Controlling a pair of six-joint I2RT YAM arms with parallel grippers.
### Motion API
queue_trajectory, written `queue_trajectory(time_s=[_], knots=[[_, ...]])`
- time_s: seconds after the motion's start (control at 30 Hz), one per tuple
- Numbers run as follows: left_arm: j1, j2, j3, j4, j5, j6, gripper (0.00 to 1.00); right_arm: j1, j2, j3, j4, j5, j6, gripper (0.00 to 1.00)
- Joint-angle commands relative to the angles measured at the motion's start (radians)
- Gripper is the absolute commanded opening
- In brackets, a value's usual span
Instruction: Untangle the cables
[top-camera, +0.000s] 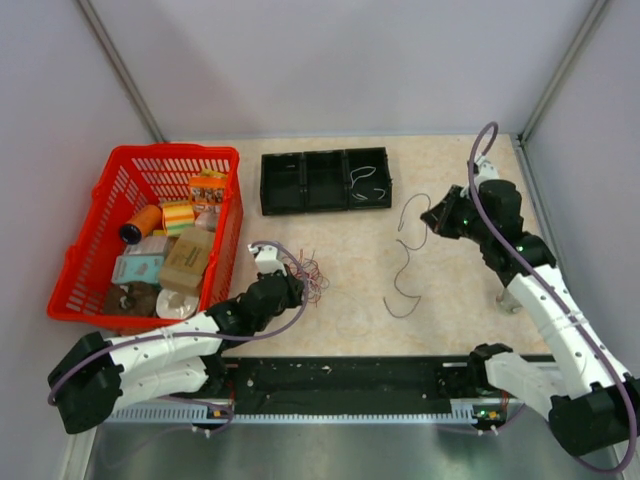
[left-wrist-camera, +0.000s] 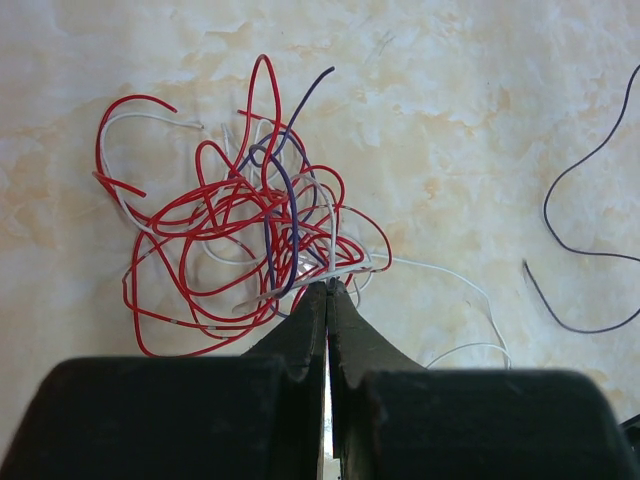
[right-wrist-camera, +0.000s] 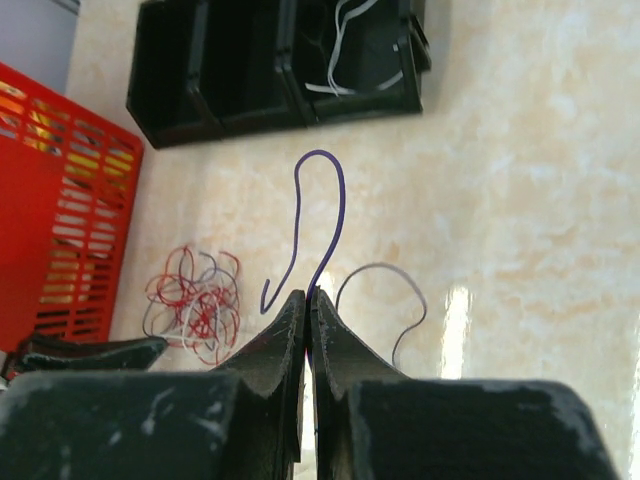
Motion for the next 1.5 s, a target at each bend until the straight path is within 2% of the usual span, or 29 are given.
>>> queue_trajectory(time_s=[0.0,0.2,0.4,0.43,0.47,0.6,0.63,0.8,0.83,0.9,1.1,1.23,1.4,1.47], knots=[[0.0,0.0,0.029,0.057,0.01,0.02,0.0,-0.007,-0.061,-0.087,-0.12,-0.042,0.018,0.0],[0.002,0.001,0.029,0.061,0.01,0.021,0.0,0.071,-0.012,-0.274,-0.131,-0.073,0.023,0.0],[0.002,-0.003,0.029,0.06,0.012,0.021,0.0,0.099,0.059,-0.345,-0.102,0.054,0.026,0.0],[0.002,-0.003,0.028,0.06,0.012,0.021,0.0,0.1,0.075,-0.344,-0.101,0.056,0.023,0.02],[0.002,-0.003,0.029,0.06,0.012,0.023,0.0,0.099,0.089,-0.344,-0.095,0.056,0.022,0.09],[0.0,-0.005,0.029,0.058,0.015,0.024,0.0,0.099,0.077,-0.359,-0.071,0.044,0.029,0.5],[0.002,-0.005,0.028,0.058,0.015,0.024,0.0,0.1,0.073,-0.36,-0.073,0.05,0.034,0.55],[0.0,-0.005,0.026,0.063,0.015,0.024,0.0,0.097,0.024,-0.37,-0.14,0.133,0.142,0.62],[0.002,-0.003,0.026,0.066,0.015,0.026,0.0,0.099,0.008,-0.377,-0.14,0.145,0.175,0.72],[0.002,0.0,0.028,0.069,0.018,0.029,0.0,0.099,-0.018,-0.385,-0.139,0.159,0.248,0.99],[0.0,0.005,0.031,0.069,0.029,0.036,0.0,0.111,0.026,-0.4,-0.069,0.073,0.406,0.99],[0.002,0.004,0.029,0.072,0.032,0.036,0.0,0.155,0.072,-0.387,-0.05,0.122,0.451,0.98],[0.0,-0.002,0.025,0.081,0.042,0.044,0.0,0.223,0.2,-0.347,-0.021,0.202,0.379,0.92],[0.0,0.003,0.025,0.084,0.045,0.049,0.0,0.275,0.281,-0.301,-0.025,0.241,0.31,0.93]])
